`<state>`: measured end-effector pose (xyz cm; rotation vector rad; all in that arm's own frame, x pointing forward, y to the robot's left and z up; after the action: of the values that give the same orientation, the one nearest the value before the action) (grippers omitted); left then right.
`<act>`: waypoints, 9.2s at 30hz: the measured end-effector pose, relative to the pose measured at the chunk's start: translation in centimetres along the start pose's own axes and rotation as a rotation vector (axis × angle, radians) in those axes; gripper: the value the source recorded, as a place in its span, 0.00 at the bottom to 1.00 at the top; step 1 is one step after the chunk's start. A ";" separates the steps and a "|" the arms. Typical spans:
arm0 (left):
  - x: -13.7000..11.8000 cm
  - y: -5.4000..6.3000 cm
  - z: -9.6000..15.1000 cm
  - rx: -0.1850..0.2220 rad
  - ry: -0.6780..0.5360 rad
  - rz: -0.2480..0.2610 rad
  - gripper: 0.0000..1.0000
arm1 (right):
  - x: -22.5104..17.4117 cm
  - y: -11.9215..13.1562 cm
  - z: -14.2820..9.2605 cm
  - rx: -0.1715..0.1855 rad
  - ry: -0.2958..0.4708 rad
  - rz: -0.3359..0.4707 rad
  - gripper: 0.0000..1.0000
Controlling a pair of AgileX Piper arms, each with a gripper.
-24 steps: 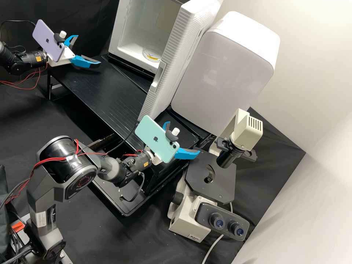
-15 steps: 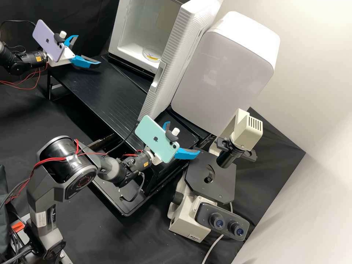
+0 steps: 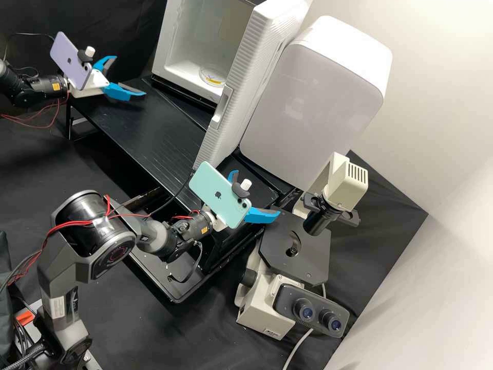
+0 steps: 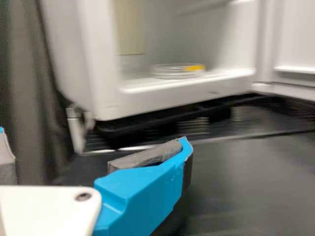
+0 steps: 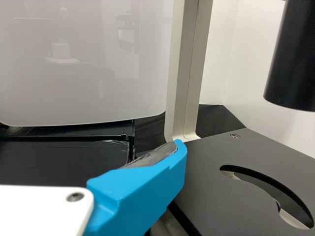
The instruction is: Take the petri dish out of the incubator
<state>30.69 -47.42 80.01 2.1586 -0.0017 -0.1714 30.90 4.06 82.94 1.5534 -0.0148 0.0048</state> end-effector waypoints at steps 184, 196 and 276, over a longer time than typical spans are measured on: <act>24.0 3.6 3.7 -0.028 -0.016 0.079 1.00 | 0.0 0.0 0.0 0.000 0.000 0.000 1.00; 24.7 3.3 4.4 -0.038 -0.074 0.084 1.00 | 0.0 0.0 0.0 0.000 0.000 0.000 1.00; 26.1 3.7 5.1 -0.038 -0.021 0.071 1.00 | 0.0 0.0 0.0 0.000 0.000 0.000 1.00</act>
<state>56.13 -55.45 77.04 2.1152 -0.0861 -0.1515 30.90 4.06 82.94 1.5534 -0.0148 0.0048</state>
